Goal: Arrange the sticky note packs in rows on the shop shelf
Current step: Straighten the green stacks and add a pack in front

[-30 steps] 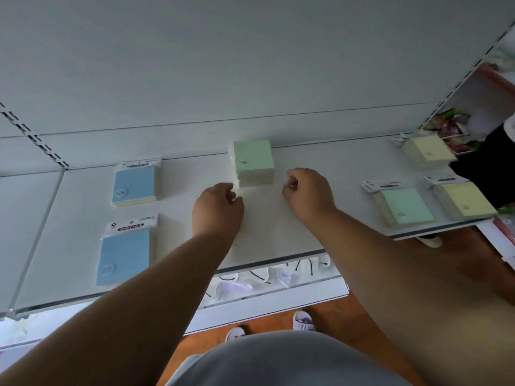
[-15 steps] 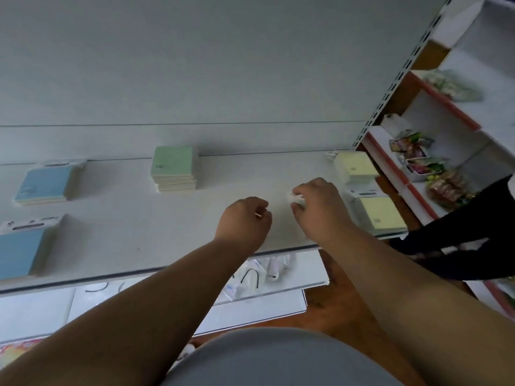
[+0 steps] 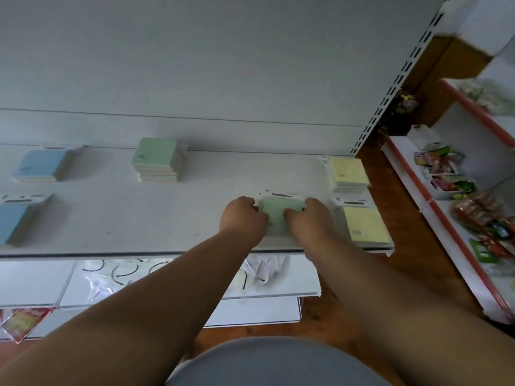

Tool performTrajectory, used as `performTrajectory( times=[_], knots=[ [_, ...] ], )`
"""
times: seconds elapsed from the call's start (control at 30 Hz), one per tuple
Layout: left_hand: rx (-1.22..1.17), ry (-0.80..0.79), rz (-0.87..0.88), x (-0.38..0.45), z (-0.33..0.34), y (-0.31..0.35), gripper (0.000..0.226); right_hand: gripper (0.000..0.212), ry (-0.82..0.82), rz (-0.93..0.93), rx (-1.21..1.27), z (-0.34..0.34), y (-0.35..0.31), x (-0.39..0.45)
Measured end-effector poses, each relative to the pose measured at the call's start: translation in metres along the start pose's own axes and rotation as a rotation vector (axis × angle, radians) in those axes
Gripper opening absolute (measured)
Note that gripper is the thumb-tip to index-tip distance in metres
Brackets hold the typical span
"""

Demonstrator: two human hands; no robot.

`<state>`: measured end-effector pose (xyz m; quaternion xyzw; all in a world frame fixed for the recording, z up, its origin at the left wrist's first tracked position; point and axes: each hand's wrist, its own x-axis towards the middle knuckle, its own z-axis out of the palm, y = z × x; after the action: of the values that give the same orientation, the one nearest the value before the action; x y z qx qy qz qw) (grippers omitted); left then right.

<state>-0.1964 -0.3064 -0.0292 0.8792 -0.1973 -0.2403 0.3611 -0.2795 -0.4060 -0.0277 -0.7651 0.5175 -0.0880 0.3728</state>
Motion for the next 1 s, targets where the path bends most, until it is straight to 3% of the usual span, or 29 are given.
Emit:
performTrajectory(
  times=[0.07, 0.1, 0.2, 0.43, 0.6, 0.73, 1.0],
  knots=[
    [-0.082, 0.049, 0.008, -0.003, -0.012, -0.012, 0.004, 0.026, -0.044, 0.042, 0.224, 0.008, -0.007, -0.006],
    [-0.143, 0.077, 0.007, -0.006, -0.018, -0.018, 0.018, 0.023, -0.068, 0.040, 0.290, 0.014, -0.012, -0.012],
    [-0.301, 0.183, 0.047, -0.017, -0.039, -0.036, 0.036, 0.024, -0.067, -0.084, 0.277, 0.035, -0.032, -0.029],
    [-0.338, 0.422, 0.128, -0.013, -0.107, -0.089, 0.031, 0.031, -0.047, -0.400, 0.317, 0.098, -0.081, -0.077],
    [-0.315, 0.392, 0.165, -0.009, -0.142, -0.141, 0.046, 0.039, -0.085, -0.493, 0.262, 0.149, -0.092, -0.103],
    [-0.102, 0.295, 0.277, -0.002, -0.152, -0.165, 0.031, 0.037, -0.008, -0.464, 0.179, 0.171, -0.096, -0.109],
    [-0.015, 0.281, 0.330, 0.001, -0.169, -0.162, 0.020, 0.032, 0.108, -0.398, 0.141, 0.175, -0.113, -0.113]
  ],
)
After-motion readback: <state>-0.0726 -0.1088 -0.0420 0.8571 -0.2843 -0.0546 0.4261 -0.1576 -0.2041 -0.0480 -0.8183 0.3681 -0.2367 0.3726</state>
